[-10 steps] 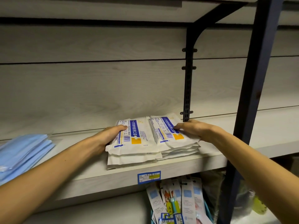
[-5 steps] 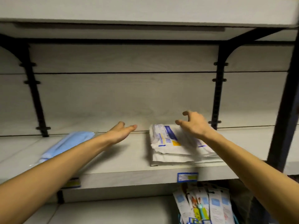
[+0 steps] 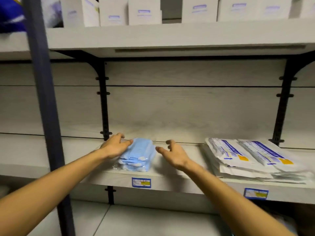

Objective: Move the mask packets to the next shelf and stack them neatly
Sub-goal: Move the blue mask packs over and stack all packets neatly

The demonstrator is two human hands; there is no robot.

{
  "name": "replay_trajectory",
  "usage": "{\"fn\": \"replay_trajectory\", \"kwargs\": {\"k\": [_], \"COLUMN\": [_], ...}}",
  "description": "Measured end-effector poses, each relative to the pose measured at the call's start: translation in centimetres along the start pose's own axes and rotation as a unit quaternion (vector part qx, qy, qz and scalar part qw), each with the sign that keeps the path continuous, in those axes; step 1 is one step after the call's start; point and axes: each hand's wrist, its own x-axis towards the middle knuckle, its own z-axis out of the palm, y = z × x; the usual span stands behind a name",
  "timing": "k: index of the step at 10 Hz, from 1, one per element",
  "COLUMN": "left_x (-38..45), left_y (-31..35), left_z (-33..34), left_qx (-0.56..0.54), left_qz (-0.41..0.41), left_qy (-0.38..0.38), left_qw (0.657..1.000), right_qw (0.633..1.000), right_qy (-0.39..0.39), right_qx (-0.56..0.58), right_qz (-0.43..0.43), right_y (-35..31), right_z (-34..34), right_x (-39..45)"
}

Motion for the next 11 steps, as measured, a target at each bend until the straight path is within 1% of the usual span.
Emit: {"fn": "replay_trajectory", "kwargs": {"k": [1, 2, 4, 5, 6, 7, 8, 9, 10, 11], "left_x": [-0.5, -0.7, -1.2, -1.5, -1.8, -1.7, -1.9, -2.8, -3.1, -2.9], "left_y": [-2.6, -4.3, -3.6, -3.4, -3.4, -3.8, -3.6, -3.4, -4.2, -4.1], "left_z": [0.1, 1.3, 2.8, 3.3, 3.7, 3.5, 2.7, 1.1, 0.1, -0.9], "left_qx": [-0.062, -0.108, -0.137, -0.151, -0.151, -0.171, -0.169, -0.094, 0.051, 0.164], "left_qz": [-0.056, -0.064, -0.024, -0.018, -0.011, -0.005, 0.002, 0.036, 0.125, 0.161], "left_qy": [-0.058, -0.112, -0.102, -0.088, -0.077, -0.098, -0.11, -0.061, -0.025, -0.024], "left_qw": [0.995, 0.986, 0.985, 0.984, 0.985, 0.98, 0.979, 0.993, 0.99, 0.973], "right_qw": [0.996, 0.995, 0.995, 0.996, 0.995, 0.993, 0.995, 0.992, 0.99, 0.975], "right_qy": [-0.028, -0.01, -0.024, -0.039, -0.039, -0.017, 0.038, 0.084, 0.087, 0.123], "right_qx": [0.059, 0.058, 0.029, 0.021, 0.041, 0.057, -0.015, -0.073, -0.107, -0.185], "right_qz": [0.056, 0.08, 0.087, 0.081, 0.079, 0.101, 0.091, 0.054, 0.027, 0.005], "right_y": [-0.8, -1.3, -1.7, -1.1, -0.1, -0.9, -2.1, -1.8, -1.6, -2.1], "right_z": [3.8, 6.2, 7.3, 7.7, 8.1, 8.1, 8.2, 7.7, 6.5, 4.9], "right_x": [-0.3, -0.2, 0.8, 1.3, 2.0, 1.3, -0.3, -1.1, -1.6, -1.9]}}
